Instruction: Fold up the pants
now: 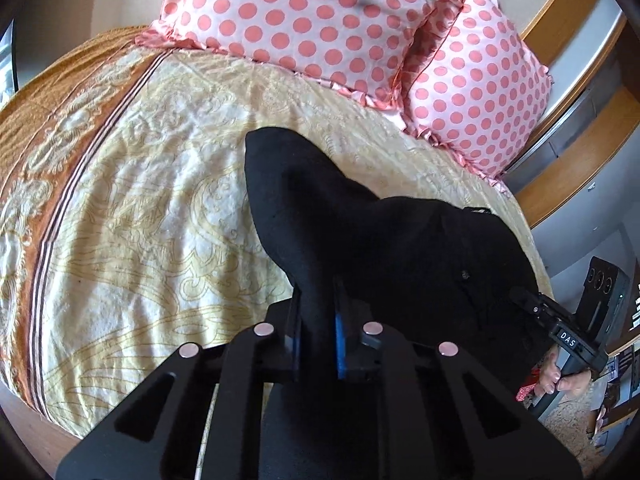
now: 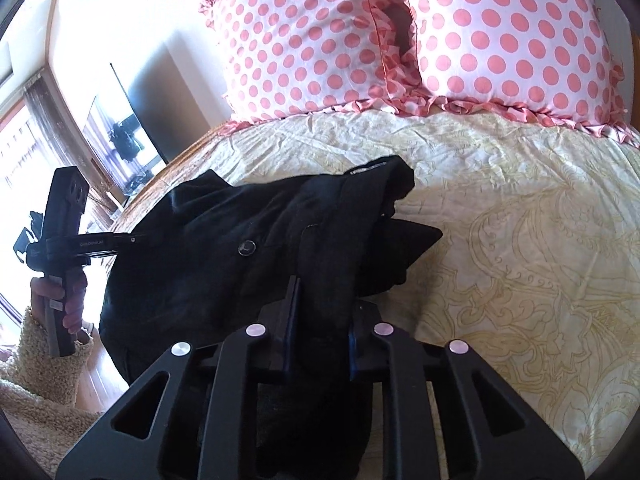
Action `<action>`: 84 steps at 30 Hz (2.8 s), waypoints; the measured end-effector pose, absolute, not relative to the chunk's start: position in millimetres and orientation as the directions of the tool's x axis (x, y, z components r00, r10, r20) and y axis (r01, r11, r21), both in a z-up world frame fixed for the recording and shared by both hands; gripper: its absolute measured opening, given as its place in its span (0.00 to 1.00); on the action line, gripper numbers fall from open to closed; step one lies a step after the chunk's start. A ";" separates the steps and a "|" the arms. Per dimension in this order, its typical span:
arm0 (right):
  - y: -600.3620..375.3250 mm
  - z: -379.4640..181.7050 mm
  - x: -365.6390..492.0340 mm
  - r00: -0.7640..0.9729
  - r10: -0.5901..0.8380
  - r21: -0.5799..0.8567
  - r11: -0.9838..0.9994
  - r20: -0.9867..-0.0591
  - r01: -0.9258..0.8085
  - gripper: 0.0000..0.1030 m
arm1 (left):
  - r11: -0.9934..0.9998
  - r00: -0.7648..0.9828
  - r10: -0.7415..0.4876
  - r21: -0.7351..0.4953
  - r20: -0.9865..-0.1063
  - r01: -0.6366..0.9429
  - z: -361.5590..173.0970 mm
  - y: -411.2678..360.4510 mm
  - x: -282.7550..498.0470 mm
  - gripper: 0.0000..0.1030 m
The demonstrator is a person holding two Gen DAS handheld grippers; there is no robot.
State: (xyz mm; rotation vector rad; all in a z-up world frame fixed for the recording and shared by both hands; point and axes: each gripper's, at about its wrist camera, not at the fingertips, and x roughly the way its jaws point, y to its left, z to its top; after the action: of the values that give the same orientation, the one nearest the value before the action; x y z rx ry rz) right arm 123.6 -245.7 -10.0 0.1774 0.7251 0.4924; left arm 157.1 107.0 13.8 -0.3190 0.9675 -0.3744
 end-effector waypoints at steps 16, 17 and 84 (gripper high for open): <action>-249.1 48.2 196.2 0.782 0.379 0.211 0.925 -0.494 -0.315 0.13 | 0.905 0.638 -0.421 -0.346 -0.645 0.247 76.4 61.4 239.2 0.11; -250.9 51.0 204.6 0.792 0.368 0.205 0.930 -0.487 -0.306 0.13 | 0.905 0.646 -0.420 -0.348 -0.637 0.246 78.6 58.9 248.9 0.11; -183.0 -28.3 91.4 0.844 -0.061 -0.008 0.998 -0.532 0.067 0.94 | 0.993 0.734 -0.029 0.068 -0.679 0.102 -5.4 4.1 101.2 0.98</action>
State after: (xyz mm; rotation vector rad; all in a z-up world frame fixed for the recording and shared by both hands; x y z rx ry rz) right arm 91.4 -183.0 -28.3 0.0113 0.5614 -0.0674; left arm 101.2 4.1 -5.4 0.1026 0.7440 -0.0718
